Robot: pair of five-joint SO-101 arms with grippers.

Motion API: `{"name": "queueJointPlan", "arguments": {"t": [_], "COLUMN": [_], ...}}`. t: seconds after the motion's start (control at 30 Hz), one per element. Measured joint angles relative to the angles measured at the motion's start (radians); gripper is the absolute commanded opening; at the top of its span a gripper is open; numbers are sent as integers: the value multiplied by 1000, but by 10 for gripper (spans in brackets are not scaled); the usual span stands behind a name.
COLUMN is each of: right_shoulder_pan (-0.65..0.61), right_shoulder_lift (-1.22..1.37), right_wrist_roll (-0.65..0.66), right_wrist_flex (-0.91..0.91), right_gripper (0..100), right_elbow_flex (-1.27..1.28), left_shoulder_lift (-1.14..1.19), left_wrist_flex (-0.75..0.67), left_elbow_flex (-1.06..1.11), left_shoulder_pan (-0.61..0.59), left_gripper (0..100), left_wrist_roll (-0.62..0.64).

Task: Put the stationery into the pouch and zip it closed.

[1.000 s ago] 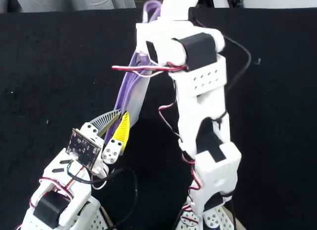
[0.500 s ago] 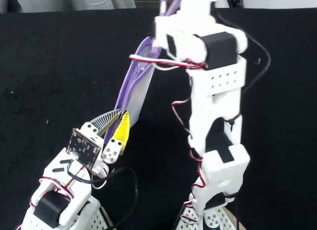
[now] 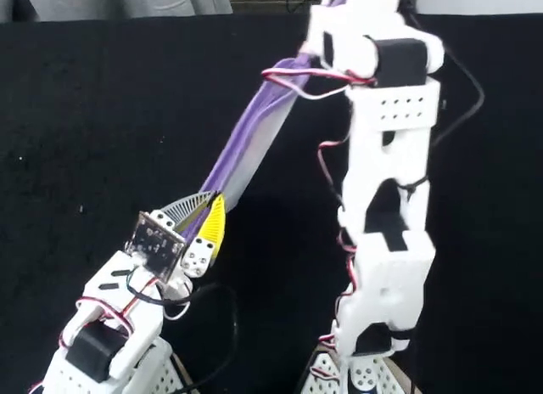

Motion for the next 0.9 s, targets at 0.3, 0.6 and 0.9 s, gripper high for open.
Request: {"name": "queueJointPlan", "arguments": {"t": [0.3, 0.6, 0.9], "right_shoulder_pan": [78, 63, -137], "right_shoulder_lift": [86, 20, -221], "right_wrist_roll": [0, 15, 178], "right_wrist_flex": [-68, -46, -23], "right_gripper": [11, 11, 11], "right_elbow_flex": [0, 2, 2], "left_shoulder_lift": [5, 5, -2], "left_wrist_flex": [2, 2, 68], "left_elbow_flex": [6, 6, -51], "left_shoulder_pan": [-5, -5, -5], "left_gripper": [29, 30, 30], "left_wrist_roll": [2, 2, 2]}}
